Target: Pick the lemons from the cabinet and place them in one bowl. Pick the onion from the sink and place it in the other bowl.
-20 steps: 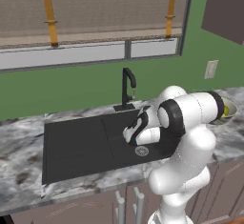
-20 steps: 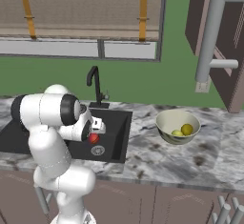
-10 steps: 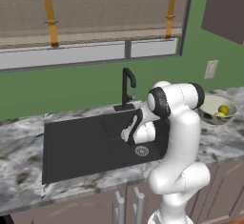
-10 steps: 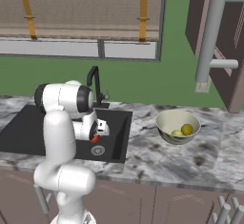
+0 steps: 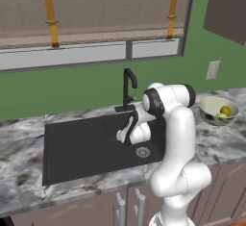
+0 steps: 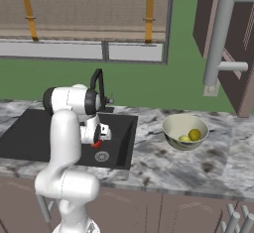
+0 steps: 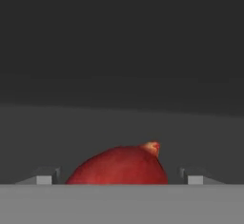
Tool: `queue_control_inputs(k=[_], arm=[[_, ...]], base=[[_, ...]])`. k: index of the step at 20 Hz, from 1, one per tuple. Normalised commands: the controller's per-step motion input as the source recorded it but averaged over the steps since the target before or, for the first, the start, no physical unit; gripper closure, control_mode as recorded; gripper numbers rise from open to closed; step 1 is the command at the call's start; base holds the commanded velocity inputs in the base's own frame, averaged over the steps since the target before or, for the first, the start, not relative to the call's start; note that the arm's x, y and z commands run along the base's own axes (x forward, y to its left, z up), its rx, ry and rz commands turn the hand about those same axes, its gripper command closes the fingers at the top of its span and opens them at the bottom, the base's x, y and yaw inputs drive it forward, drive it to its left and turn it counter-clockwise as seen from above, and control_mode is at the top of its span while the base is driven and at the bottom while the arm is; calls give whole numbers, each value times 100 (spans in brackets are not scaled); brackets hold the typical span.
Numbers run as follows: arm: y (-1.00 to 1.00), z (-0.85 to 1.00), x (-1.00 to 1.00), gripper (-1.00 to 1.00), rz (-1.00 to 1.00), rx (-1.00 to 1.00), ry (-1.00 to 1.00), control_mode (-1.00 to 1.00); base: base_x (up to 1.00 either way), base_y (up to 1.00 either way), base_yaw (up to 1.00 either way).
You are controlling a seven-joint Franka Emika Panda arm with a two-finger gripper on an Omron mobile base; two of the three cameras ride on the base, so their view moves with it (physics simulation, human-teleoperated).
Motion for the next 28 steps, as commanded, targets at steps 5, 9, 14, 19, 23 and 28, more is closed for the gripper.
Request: queue_control_inputs(k=[5,9,14,19,23,28], arm=[[15,-39,-6,100,-1,5,7,-100],[6,-24,-4,100,-3,2,1,-100],[0,-11,-25,100,-4,0,-11,-100],[0,6,-25,100,-1,0,-18,-100],[0,25,-22,100,0,0,-12,-100],[0,43,-24,100,-1,1,1,-100]], base=[[0,0,0],[0,0,0],[0,0,0],[0,0,0],[0,0,0],[0,0,0]])
